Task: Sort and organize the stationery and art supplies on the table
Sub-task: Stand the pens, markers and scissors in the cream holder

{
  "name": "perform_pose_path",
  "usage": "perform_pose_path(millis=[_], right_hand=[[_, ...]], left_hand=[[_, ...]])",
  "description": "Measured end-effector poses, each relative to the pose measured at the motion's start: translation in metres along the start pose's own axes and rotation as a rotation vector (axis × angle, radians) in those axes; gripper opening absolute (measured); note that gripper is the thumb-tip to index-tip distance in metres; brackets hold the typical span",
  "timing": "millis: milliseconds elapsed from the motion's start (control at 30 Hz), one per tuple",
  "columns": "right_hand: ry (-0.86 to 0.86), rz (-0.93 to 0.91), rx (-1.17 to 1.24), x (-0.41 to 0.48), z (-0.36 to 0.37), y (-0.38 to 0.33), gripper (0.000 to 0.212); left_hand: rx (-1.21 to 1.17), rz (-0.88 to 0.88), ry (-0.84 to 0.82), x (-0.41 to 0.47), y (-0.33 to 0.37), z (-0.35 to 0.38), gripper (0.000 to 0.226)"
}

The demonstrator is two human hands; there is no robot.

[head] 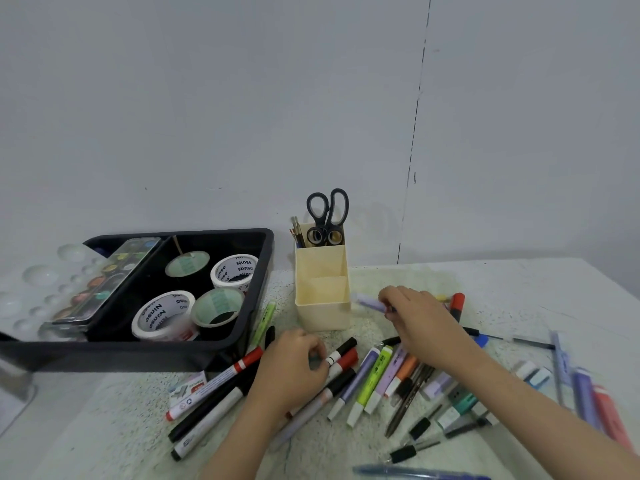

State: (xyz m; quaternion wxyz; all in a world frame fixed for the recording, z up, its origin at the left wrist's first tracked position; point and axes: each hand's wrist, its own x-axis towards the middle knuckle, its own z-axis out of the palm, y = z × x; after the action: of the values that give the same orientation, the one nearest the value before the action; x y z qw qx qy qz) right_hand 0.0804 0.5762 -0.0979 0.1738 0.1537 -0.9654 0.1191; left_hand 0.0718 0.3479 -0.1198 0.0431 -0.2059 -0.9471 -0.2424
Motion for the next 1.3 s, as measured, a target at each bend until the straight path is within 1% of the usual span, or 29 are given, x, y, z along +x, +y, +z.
perform_pose_path(millis=[33, 133, 200, 300, 367, 467, 533, 567, 600, 700, 733, 767, 800, 867, 933, 1000, 1100, 1167, 1300], right_hand=[[0.019, 0.023, 0.067, -0.002, -0.004, -0.001, 0.014], [0.065, 0.122, 0.281, -0.003, -0.013, -0.005, 0.029], [0.094, 0.168, 0.359, -0.002, -0.018, -0.008, 0.032], [0.116, 0.224, 0.457, 0.003, -0.023, -0.013, 0.017], [0.146, 0.251, 0.542, 0.008, -0.025, -0.017, 0.007], [0.232, 0.280, 0.636, 0.016, -0.027, -0.021, 0.008], [0.284, 0.297, 0.696, 0.024, -0.031, -0.022, 0.006], [0.305, 0.306, 0.735, 0.028, -0.033, -0.023, 0.013], [0.321, 0.311, 0.778, 0.033, -0.036, -0.024, 0.024], [0.384, 0.285, 0.872, 0.045, -0.041, -0.028, 0.068], [0.411, 0.262, 0.894, 0.049, -0.042, -0.030, 0.076], [0.437, 0.244, 0.905, 0.053, -0.043, -0.031, 0.079], [0.457, 0.231, 0.908, 0.057, -0.043, -0.032, 0.077], [0.470, 0.218, 0.884, 0.066, -0.041, -0.033, 0.067], [0.420, 0.174, 0.803, 0.075, -0.036, -0.032, 0.053], [0.336, 0.109, 0.666, 0.082, -0.030, -0.030, 0.041], [0.239, 0.045, 0.479, 0.088, -0.020, -0.027, 0.038], [0.206, 0.018, 0.393, 0.091, -0.013, -0.026, 0.038], [0.188, -0.024, 0.326, 0.091, -0.001, -0.021, 0.034]], left_hand=[[0.017, 0.002, -0.015, 0.001, 0.001, -0.001, 0.011], [0.045, 0.000, -0.061, 0.002, 0.005, -0.005, 0.014], [0.087, 0.001, -0.084, 0.004, 0.007, -0.008, 0.016], [0.129, 0.010, -0.093, 0.004, 0.008, -0.008, 0.019], [0.092, 0.017, -0.076, 0.002, 0.007, -0.007, 0.017], [-0.057, -0.018, -0.081, 0.000, 0.008, -0.012, 0.009], [-0.071, -0.012, -0.067, 0.001, 0.011, -0.019, 0.005], [-0.076, -0.007, -0.042, 0.002, 0.012, -0.023, 0.006], [-0.094, -0.007, -0.014, 0.004, 0.013, -0.028, 0.007], [-0.192, -0.055, 0.044, 0.008, 0.018, -0.040, 0.007], [-0.228, -0.079, 0.058, 0.010, 0.018, -0.045, 0.008], [-0.268, -0.107, 0.070, 0.011, 0.018, -0.049, 0.011], [-0.311, -0.136, 0.081, 0.014, 0.017, -0.053, 0.016], [-0.395, -0.177, 0.101, 0.017, 0.014, -0.060, 0.022], [-0.459, -0.189, 0.158, 0.021, 0.012, -0.066, 0.022], [-0.533, -0.207, 0.257, 0.023, 0.011, -0.071, 0.019], [-0.602, -0.225, 0.417, 0.025, 0.011, -0.077, 0.019], [-0.616, -0.207, 0.503, 0.026, 0.013, -0.079, 0.017], [-0.717, -0.184, 0.609, 0.032, 0.017, -0.080, 0.021]])
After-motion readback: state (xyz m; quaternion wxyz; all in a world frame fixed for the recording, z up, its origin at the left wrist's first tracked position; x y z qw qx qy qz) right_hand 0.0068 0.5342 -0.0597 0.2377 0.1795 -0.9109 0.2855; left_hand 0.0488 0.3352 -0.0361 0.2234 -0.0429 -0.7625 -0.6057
